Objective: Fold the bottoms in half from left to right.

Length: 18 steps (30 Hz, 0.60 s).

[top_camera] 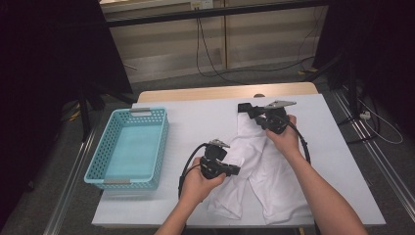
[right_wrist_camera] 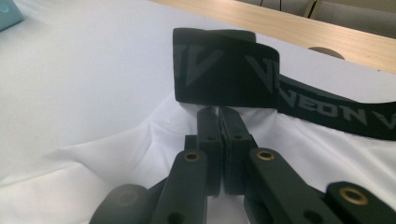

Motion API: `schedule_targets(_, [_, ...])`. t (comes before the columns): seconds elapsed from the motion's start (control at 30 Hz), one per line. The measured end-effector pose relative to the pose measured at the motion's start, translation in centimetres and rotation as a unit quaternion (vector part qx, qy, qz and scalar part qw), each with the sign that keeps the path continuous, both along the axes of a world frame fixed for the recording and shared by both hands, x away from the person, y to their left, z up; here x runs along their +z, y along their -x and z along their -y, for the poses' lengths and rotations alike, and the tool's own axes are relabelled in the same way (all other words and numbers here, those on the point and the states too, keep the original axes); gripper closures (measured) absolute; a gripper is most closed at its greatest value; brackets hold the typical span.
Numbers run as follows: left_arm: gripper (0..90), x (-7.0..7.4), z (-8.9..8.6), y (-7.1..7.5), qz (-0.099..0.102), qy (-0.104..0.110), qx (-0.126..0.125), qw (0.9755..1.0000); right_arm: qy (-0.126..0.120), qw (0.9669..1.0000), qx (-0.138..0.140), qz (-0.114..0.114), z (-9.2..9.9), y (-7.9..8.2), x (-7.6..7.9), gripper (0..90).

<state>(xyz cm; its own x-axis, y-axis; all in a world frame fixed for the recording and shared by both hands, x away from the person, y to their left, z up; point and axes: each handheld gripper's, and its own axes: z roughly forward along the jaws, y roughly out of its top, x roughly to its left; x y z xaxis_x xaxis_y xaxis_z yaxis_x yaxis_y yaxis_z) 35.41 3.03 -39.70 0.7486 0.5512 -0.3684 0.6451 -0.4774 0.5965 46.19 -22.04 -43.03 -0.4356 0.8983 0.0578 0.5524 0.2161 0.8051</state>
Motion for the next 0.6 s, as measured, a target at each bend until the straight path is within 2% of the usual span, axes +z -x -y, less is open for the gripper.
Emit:
schedule_targets(0.2, [89.1,0.0,0.2,0.0,-0.003,0.003,-0.001,1.0000,-0.011,0.9998,-0.016,0.004,1.1,0.0,0.3,89.5])
schedule_targets(0.37, [89.1,0.2,0.5,0.0,-0.006,0.011,-0.006,0.9999,-0.030,0.9989,-0.036,0.007,2.4,-0.2,0.7,89.5])
schedule_targets(0.47, [89.1,0.1,0.9,0.1,-0.007,0.015,-0.010,0.9998,-0.028,0.9984,-0.049,0.007,3.2,-0.4,0.8,89.5])
schedule_targets(0.6, [89.0,0.2,1.4,0.0,-0.007,0.019,-0.012,0.9997,-0.037,0.9970,-0.067,0.004,4.2,-0.7,0.8,89.5])
